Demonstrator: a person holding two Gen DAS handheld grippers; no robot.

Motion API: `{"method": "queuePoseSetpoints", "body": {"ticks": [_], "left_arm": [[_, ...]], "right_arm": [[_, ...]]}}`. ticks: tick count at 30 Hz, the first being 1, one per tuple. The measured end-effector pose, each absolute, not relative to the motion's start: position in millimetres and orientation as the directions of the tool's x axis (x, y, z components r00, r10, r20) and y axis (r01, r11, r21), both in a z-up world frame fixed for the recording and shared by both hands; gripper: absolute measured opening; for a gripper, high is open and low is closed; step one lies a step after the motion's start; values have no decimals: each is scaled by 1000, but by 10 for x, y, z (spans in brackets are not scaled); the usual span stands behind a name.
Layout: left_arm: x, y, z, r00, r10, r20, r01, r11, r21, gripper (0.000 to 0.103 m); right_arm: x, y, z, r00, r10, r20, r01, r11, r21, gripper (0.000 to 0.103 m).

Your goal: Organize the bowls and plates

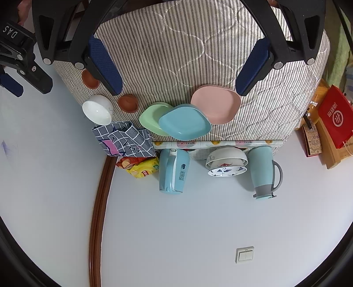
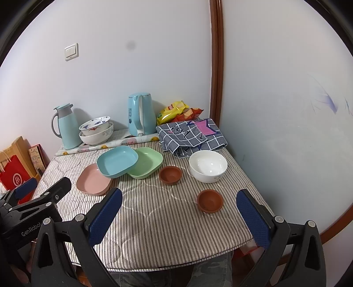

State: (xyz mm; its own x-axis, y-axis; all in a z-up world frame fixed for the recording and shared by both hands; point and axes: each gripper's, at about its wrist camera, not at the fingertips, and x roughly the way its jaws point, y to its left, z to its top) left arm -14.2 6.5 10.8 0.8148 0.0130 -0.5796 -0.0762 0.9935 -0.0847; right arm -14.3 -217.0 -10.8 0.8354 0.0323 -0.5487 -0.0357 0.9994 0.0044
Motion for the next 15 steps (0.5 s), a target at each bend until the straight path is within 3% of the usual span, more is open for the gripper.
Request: {"method": "queuePoseSetpoints", "body": {"ticks": [15], "left_arm": [[27,76,128,808,-7,-589,-68,992,-105,103]], "right_arm": [[15,-2165,-72,827,50,-560,-50,999,15,102]]}}
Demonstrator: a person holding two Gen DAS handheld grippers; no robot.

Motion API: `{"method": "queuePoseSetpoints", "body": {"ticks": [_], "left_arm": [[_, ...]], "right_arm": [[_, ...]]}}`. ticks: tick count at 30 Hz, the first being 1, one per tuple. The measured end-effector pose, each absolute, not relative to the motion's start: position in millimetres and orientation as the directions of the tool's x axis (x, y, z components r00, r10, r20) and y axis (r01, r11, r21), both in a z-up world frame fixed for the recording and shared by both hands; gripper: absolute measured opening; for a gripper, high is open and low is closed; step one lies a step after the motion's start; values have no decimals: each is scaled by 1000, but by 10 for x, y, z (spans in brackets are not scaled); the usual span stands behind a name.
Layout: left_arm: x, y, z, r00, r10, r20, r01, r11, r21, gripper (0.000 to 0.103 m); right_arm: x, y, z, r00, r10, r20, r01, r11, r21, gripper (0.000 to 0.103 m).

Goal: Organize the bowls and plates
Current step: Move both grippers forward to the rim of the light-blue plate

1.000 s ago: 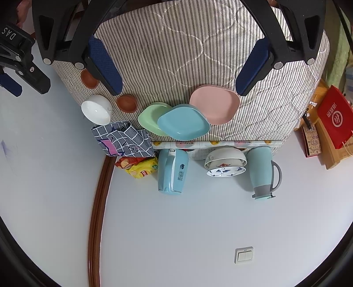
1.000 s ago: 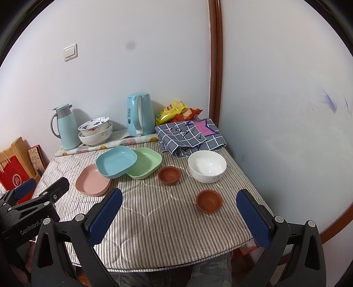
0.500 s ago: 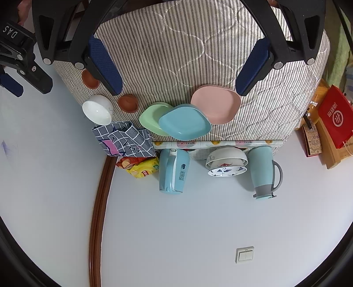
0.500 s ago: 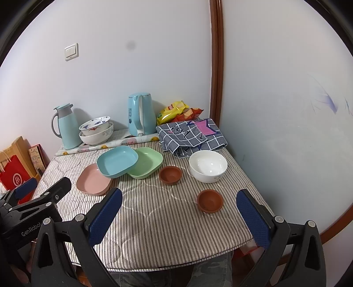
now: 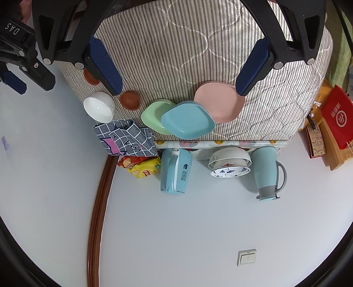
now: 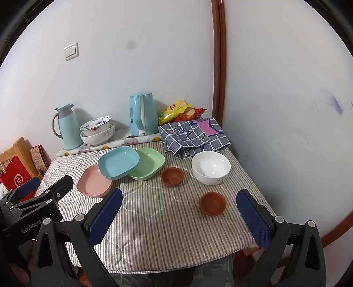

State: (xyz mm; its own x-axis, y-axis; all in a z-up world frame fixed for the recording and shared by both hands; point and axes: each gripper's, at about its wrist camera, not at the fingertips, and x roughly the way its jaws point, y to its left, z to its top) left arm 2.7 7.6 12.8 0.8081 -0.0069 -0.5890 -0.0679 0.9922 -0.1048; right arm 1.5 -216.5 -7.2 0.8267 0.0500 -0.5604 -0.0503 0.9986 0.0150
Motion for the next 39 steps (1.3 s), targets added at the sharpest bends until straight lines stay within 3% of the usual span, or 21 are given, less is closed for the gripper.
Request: {"method": "queuePoseSetpoints", "body": {"ticks": [17,28,39], "left_arm": [[699,495,-139,740,43,-671,-143,985,-95,103],[1203,837,-333,703,73,-708,-200,975,-97,101],[1615,1025,-513,678,57,-733,-213,970,-121,94]], "right_arm": [[743,-2053,-267,779,122,-615,-90,992,83,99],[1338,-1692,-514,711,189,-678,-165,981,100,79],[1814,-1367,-699,666,208,-716,-212,973,86,68]]}}
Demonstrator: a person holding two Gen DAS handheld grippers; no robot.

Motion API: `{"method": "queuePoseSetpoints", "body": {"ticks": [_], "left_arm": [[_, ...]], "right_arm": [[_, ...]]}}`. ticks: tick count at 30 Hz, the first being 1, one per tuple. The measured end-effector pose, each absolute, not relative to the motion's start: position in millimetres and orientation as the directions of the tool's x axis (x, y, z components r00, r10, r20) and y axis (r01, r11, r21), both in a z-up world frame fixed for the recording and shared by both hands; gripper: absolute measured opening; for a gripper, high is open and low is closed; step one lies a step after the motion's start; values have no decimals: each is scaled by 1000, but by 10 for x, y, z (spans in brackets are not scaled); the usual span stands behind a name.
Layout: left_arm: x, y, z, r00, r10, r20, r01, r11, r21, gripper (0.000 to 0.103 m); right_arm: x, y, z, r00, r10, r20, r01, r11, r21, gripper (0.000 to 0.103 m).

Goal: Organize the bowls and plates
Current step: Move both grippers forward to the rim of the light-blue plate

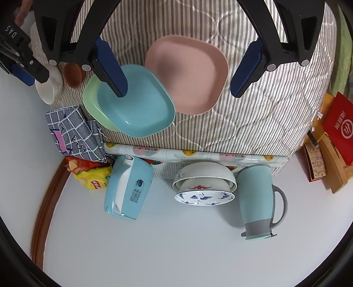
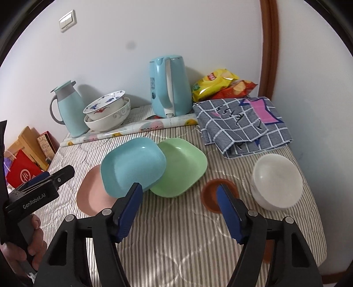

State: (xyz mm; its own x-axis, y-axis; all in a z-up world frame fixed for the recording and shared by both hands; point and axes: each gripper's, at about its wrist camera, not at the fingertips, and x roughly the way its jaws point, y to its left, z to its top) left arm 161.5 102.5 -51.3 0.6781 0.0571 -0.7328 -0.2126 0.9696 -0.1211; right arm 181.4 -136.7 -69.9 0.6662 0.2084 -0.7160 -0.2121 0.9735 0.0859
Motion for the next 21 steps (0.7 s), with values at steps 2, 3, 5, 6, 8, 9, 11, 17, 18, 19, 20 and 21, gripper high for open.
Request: {"method": "queuePoseSetpoints", "body": {"ticks": [2,3,5,6,8,9,11,17,18,19,20,21], "left_arm": [[1688,1036,-544,677,51,-734,-207,970,-124,94],[1722,1042,-566,675,50,-736,-206,971,-123,94],[1790,1054,-618,668,47,-743,-204,971,-122,94],[1832,1058,-650,663,46,-747,-202,972,-120,94],[1898,1066,-713,653,49,-756,-202,973,-111,89],[1929,1078,-746,647,46,-761,-201,973,-112,85],[1992,1103,-813,638,41,-769,-204,972,-118,84],[2150,1175,-970,619,20,-785,-203,970,-135,77],[2171,1183,-990,615,17,-788,-203,969,-138,72],[2202,1191,-1016,611,10,-792,-201,969,-143,69],[2225,1197,-1037,610,6,-793,-199,969,-146,69],[2250,1203,-1052,609,4,-793,-199,969,-148,69]], "right_arm": [[1886,-1335,-733,662,207,-720,-218,973,79,66],[1927,-1323,-757,659,206,-723,-219,973,77,64],[2002,-1301,-803,652,203,-731,-218,973,76,62],[2046,-1287,-830,647,202,-735,-219,973,75,62],[2121,-1263,-879,639,199,-743,-219,973,72,61],[2169,-1244,-903,637,198,-745,-221,973,69,59],[2246,-1210,-948,632,203,-748,-228,971,72,56],[2477,-1021,-1091,616,193,-764,-255,966,39,50],[2510,-994,-1117,614,189,-767,-258,966,32,48],[2537,-973,-1138,612,188,-769,-261,965,28,46],[2568,-949,-1164,608,186,-772,-265,964,24,45],[2599,-928,-1192,602,185,-776,-267,963,22,42]]}}
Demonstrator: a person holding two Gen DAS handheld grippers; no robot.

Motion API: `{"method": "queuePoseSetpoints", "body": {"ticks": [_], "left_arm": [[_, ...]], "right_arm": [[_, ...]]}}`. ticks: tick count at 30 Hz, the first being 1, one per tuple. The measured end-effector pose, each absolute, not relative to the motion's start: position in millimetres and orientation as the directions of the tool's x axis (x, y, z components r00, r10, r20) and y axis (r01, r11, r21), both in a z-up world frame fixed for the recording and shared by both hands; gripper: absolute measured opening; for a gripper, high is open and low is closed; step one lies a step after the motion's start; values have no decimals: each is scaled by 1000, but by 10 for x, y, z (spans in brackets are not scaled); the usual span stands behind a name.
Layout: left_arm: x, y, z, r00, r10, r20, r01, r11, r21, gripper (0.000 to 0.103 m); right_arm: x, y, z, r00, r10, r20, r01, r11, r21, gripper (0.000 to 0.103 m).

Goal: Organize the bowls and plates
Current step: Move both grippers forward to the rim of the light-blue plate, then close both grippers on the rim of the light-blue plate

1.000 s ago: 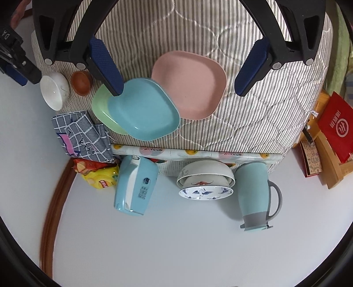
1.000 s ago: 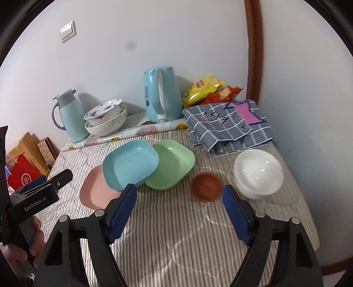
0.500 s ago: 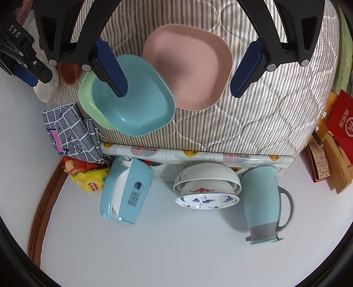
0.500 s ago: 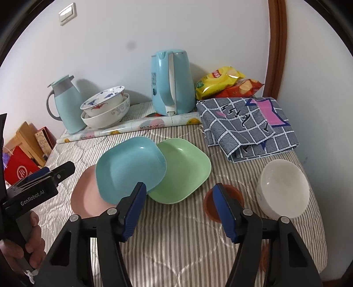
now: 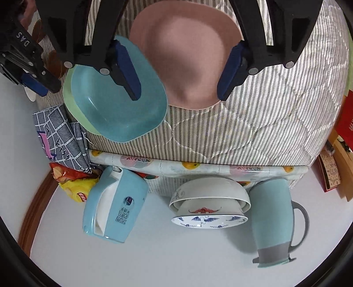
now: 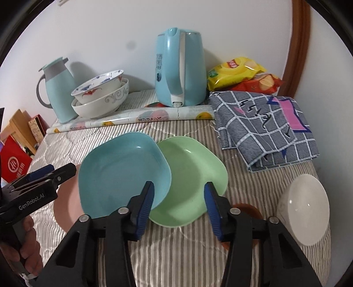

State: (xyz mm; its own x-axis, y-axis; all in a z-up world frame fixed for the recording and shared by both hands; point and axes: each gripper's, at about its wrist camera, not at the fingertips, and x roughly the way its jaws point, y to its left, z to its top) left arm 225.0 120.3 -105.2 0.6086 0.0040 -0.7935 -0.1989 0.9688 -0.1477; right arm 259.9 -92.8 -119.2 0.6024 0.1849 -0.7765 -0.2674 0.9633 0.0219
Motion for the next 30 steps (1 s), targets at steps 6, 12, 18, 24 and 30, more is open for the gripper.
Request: {"method": "queuePoseSetpoints", "body": {"ticks": [6,12,18,24,30], "left_arm": [[2381,1221,-1140,599,-19,-800,-189,968,-165,68],[2464,1191,-1250,581,-38,-813,-182,967,-176,68],[2523,1199,-1350,565,-55,-824,-185,964,-191,59],[2562,1188,-1430,554,-98,-827,-161,962,-222,22],[2548,1175,-1388,566,-99,-819,-158,962,-225,10]], "right_arm": [[2770,-875,-1327,583,191,-790,-277,960,28,40],[2969,-803,-1413,566,182,-804,-291,957,12,39],[3088,-731,-1493,547,185,-816,-317,949,3,31],[3074,-718,-1583,512,218,-831,-339,940,38,10],[2928,-726,-1538,514,228,-827,-329,943,55,7]]}}
